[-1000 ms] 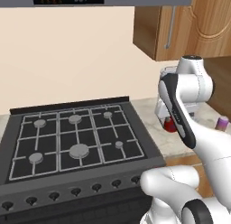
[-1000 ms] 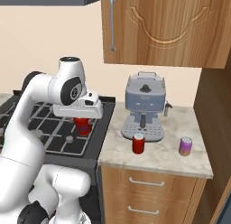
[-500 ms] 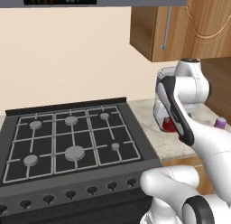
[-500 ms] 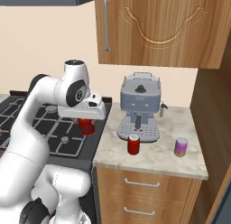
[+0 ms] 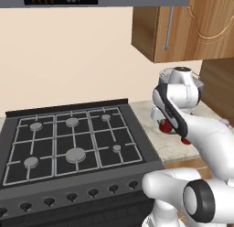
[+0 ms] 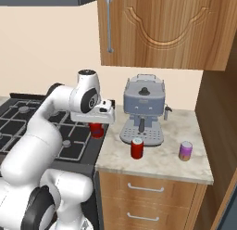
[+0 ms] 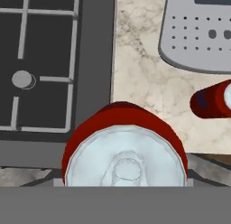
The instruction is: Four empty soda cans are scattered around the kitchen. Gather all the cans and cluster them next to the stove for recycling.
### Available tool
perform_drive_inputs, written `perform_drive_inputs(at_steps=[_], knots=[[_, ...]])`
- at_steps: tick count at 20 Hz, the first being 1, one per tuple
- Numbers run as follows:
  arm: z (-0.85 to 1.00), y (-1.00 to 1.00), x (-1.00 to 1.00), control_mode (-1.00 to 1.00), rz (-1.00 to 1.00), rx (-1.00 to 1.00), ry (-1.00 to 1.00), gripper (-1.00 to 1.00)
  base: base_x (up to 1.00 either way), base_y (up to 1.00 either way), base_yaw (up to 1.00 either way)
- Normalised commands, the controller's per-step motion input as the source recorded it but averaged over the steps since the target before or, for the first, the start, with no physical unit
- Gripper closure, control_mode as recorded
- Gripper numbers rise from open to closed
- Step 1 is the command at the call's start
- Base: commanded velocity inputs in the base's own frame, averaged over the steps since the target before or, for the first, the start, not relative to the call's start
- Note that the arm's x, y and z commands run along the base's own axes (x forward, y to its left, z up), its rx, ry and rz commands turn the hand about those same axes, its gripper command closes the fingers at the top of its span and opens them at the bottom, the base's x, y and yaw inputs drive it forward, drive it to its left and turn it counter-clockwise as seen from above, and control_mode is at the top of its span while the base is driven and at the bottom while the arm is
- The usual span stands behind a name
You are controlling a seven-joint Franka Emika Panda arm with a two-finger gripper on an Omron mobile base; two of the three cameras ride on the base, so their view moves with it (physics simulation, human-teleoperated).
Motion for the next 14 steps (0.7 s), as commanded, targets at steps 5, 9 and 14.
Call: perform_drive_inputs(at_steps=[5, 9, 14], knots=[[-0.51, -0.14, 0.48, -1.0, -0.01, 0.0, 0.0, 1.0, 0.0, 0.0, 0.0], [-0.59, -0.11, 0.37, -1.0, 0.0, 0.0, 0.0, 1.0, 0.0, 0.0, 0.0], [-0.59, -0.14, 0.23, -1.0, 0.0, 0.02, 0.0, 1.0, 0.0, 0.0, 0.0]])
